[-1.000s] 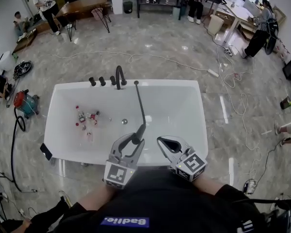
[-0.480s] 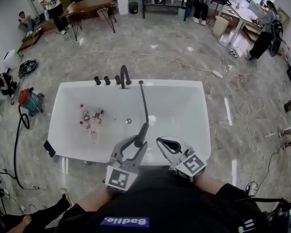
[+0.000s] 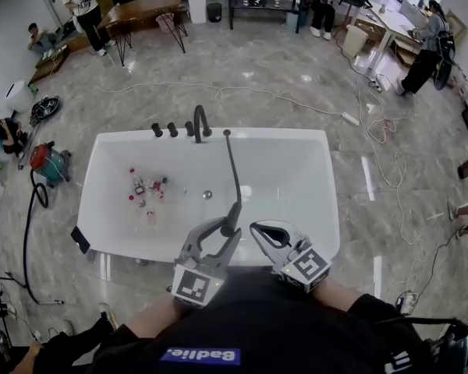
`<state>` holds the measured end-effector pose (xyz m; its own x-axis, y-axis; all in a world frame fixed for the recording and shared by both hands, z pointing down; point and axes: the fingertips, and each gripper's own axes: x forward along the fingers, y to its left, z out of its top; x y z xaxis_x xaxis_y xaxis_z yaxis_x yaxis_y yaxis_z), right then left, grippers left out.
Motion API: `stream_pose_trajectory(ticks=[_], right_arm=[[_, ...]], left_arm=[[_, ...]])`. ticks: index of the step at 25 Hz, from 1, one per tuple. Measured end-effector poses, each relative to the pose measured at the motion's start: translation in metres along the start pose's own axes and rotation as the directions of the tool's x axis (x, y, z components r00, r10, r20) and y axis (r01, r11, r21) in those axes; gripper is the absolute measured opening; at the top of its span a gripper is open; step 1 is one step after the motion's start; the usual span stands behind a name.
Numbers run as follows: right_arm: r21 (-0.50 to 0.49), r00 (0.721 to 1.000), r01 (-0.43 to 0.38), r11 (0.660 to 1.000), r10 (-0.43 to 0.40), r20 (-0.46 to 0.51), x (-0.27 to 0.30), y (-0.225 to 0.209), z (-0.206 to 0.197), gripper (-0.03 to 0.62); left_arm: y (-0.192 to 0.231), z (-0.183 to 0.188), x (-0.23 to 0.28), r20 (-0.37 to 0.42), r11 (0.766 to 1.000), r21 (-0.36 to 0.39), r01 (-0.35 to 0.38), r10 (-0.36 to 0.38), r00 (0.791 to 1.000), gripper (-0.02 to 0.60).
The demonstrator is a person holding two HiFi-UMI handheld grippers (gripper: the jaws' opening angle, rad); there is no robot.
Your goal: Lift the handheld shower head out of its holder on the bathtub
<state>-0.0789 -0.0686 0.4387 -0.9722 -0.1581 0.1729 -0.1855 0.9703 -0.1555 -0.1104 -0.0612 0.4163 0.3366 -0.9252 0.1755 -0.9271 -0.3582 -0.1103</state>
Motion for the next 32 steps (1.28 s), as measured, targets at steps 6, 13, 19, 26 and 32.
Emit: stream_pose_trajectory(ticks=[6, 13, 19, 26, 32], right_arm=[[-0.004, 1.0, -0.004, 1.0, 0.004, 0.005, -0.001, -0.002, 0.001, 0.002], [-0.002, 1.0, 0.008, 1.0, -0.008, 0.018, -0.003, -0.002, 0.002, 0.0], [-0.006, 1.0, 0.018, 1.0, -0.017, 0.021, -0.002, -0.003, 0.0, 0.002], [0.002, 1.0, 0.016, 1.0, -0.016, 0.024, -0.003, -0.002, 0.006, 0.001], [-0.002, 1.0, 0.02, 1.0, -0.02, 0.02, -0.005, -0.001, 0.007, 0.002]], left_arm=[[0.0, -0.003, 0.005, 0.006, 1.0, 0.018, 0.006, -0.006, 1.0, 0.135], [-0.004, 0.0, 0.006, 0.011, 1.0, -0.008, 0.027, -0.026, 1.0, 0.135], [-0.001, 0.001, 0.006, 0.013, 1.0, -0.01, 0.028, -0.028, 1.0, 0.135], [0.001, 0.006, 0.004, 0.013, 1.0, -0.008, 0.022, -0.022, 1.0, 0.135], [0.001, 0.006, 0.001, 0.008, 1.0, 0.002, 0.019, -0.019, 1.0, 0.135]])
